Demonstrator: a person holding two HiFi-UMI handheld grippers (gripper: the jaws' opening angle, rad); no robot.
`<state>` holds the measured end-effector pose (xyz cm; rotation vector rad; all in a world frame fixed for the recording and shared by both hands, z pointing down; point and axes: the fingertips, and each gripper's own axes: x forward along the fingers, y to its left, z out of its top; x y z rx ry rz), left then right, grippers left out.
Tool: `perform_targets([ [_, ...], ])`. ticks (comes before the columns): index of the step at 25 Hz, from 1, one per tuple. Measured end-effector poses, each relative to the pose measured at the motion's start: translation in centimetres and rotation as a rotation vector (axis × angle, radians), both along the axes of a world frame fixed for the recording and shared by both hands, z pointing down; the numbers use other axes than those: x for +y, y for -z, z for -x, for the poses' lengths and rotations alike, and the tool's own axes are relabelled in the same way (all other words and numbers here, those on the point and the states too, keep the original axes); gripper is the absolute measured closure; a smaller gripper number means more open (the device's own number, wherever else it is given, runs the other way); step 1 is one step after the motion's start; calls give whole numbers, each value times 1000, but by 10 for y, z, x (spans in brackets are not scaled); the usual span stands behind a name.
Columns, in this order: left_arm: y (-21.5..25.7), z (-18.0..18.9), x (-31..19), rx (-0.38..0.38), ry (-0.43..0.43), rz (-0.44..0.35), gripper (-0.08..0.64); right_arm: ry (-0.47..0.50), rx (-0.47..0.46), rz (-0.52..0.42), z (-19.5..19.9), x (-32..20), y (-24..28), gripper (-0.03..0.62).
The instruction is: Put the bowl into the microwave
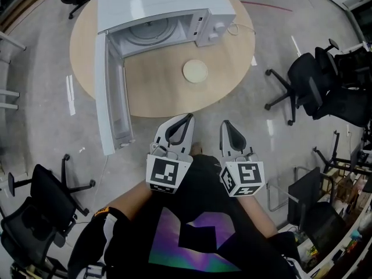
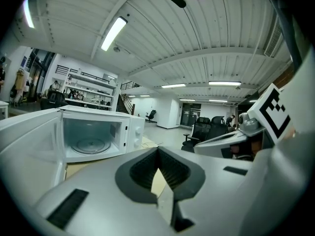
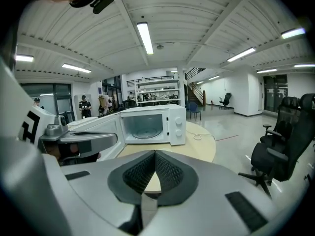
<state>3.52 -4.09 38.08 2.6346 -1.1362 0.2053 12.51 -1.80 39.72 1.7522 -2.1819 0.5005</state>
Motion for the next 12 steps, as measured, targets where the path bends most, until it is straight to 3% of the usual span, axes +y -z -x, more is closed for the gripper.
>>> perform_targets([
  [12,14,-24,-41,-71,119,-26,514,120,-73,-48,-25,-62,13,577],
])
